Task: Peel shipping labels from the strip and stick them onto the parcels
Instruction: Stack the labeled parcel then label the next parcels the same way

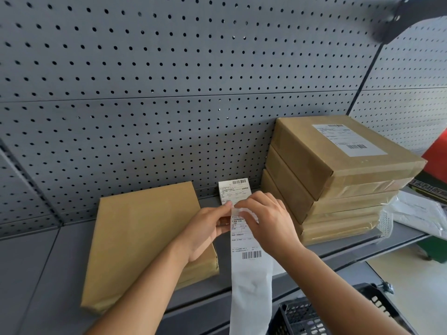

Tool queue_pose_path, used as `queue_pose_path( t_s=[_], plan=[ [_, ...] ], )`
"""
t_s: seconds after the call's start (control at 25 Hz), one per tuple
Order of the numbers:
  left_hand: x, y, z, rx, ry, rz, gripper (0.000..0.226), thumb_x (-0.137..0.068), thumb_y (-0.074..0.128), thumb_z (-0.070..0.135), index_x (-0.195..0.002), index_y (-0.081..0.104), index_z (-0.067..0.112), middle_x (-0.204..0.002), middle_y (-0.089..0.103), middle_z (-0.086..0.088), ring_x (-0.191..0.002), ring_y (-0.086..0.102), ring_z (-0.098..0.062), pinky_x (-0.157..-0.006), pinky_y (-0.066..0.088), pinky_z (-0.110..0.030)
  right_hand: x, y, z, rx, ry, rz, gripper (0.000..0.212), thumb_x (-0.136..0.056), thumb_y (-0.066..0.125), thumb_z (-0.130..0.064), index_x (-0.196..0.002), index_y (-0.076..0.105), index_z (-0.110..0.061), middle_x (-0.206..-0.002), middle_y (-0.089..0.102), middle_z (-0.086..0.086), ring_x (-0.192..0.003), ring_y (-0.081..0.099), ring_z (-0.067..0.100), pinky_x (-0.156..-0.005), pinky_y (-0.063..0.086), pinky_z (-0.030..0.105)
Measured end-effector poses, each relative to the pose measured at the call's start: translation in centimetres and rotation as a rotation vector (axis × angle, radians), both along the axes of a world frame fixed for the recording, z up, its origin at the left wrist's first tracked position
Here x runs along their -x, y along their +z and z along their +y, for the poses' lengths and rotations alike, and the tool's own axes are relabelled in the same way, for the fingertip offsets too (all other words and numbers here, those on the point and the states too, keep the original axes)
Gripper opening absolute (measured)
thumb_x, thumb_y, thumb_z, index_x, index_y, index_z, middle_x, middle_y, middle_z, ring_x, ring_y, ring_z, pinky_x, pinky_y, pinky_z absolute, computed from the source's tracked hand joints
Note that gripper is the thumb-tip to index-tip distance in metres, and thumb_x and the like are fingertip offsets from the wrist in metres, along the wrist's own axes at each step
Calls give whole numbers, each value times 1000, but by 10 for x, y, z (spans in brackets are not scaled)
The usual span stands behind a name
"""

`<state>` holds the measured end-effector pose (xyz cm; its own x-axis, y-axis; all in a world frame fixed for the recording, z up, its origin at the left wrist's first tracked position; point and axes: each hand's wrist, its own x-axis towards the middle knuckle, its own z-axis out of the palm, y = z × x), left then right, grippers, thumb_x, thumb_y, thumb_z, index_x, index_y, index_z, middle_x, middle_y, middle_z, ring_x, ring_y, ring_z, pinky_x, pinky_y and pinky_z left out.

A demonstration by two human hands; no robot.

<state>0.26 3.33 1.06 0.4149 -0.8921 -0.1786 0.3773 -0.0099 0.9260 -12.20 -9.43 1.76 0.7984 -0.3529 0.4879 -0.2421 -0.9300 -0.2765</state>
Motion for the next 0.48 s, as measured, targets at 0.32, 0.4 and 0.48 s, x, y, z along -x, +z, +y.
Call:
queue_pose_path(
  t_s=[0.32, 0.4, 0.48],
  plan=[
    [-1, -1, -10, -92, 141, 51, 24, -100, 62, 16, -114, 75, 1, -106, 78, -21, -93, 75, -28, -83, 63, -35, 1, -6, 0, 52, 12, -74, 24, -87, 71, -9, -103, 70, -28, -92, 62, -6, -84, 58, 21, -74, 51, 40],
    [-1, 0, -12, -114, 162, 46, 22, -99, 64, 14, -112, 76, 1, -105, 78, -20, -91, 76, -28, -82, 64, -36, 2, -7, -1, 71, 20, -101, 23, -87, 72, -8, -100, 70, -26, -90, 61, -4, -82, 57, 22, -72, 50, 41],
    [0, -1, -14, -132, 178, 39, 21, -98, 64, 13, -110, 76, 0, -103, 79, -20, -90, 77, -28, -83, 64, -38, 3, -8, -2, 72, 32, -125, 19, -87, 72, -9, -97, 70, -25, -91, 61, -4, -83, 57, 22, -74, 50, 39]
  ],
)
